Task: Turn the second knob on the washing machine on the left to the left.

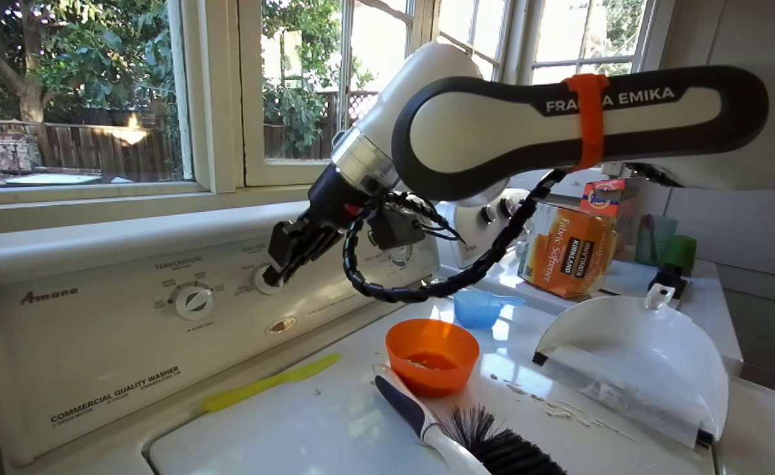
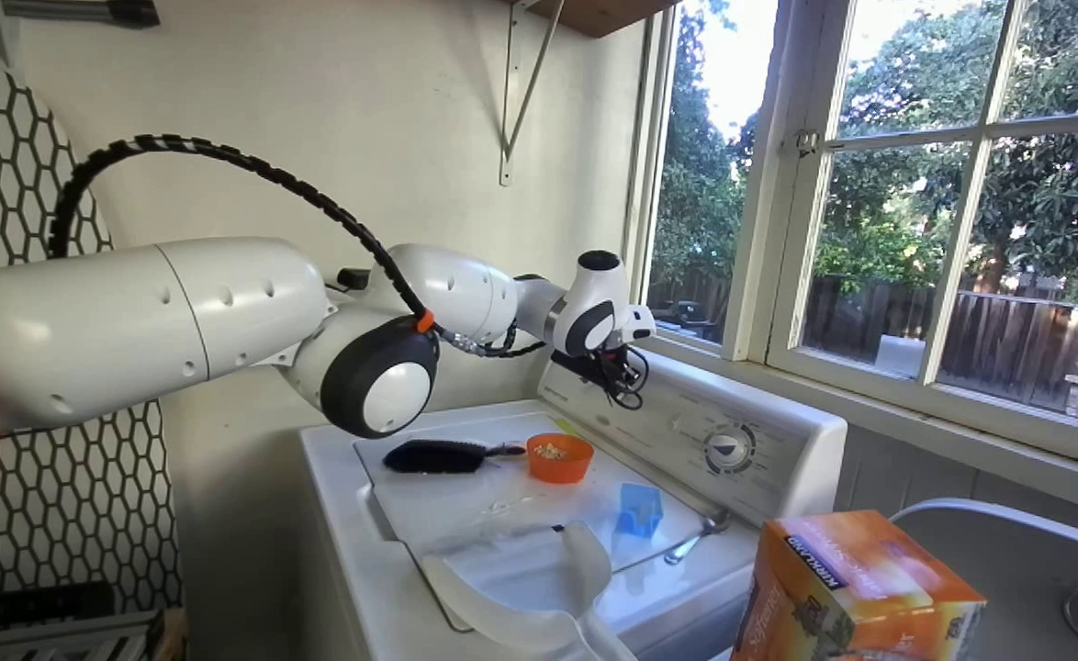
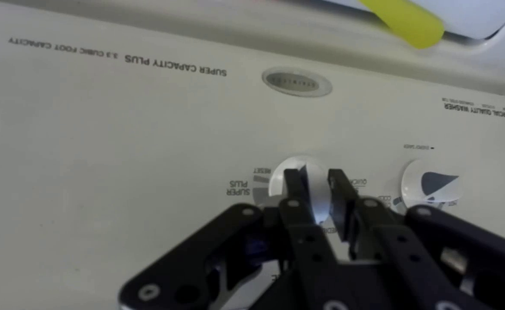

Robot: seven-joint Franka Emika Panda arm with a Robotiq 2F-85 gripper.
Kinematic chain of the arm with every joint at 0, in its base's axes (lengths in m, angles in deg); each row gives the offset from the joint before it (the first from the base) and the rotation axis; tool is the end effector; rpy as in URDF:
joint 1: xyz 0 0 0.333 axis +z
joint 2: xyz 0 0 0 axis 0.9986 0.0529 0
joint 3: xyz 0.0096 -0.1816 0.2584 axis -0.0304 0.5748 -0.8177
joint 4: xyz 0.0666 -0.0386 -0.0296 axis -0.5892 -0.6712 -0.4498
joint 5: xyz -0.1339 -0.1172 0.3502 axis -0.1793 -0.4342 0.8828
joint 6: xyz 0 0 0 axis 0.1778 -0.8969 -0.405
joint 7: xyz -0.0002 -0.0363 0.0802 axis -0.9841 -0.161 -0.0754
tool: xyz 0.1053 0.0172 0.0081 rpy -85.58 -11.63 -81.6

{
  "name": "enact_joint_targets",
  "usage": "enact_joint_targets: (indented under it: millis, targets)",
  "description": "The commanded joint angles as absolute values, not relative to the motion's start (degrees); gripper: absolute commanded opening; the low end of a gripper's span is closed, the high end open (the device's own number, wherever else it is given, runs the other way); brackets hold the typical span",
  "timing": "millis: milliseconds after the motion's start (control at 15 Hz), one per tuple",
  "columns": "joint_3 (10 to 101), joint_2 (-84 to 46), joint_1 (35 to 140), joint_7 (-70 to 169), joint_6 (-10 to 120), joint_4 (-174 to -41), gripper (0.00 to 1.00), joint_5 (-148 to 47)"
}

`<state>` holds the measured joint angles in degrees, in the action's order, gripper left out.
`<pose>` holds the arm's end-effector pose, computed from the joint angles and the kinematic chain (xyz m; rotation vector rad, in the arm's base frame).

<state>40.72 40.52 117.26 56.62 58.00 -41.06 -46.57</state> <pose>0.7132 0.4691 0.3031 -2.5906 -0.7307 -0.7781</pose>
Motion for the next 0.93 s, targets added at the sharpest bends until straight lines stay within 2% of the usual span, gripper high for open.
enact_joint_targets:
  millis: [0,867]
  targets:
    - [37.0,42.4,116.8,55.5,62.0,-39.3,0.05,-41.9]
    - [31.8,43.6,115.2,51.0,63.7,-38.3,0.05,-34.5]
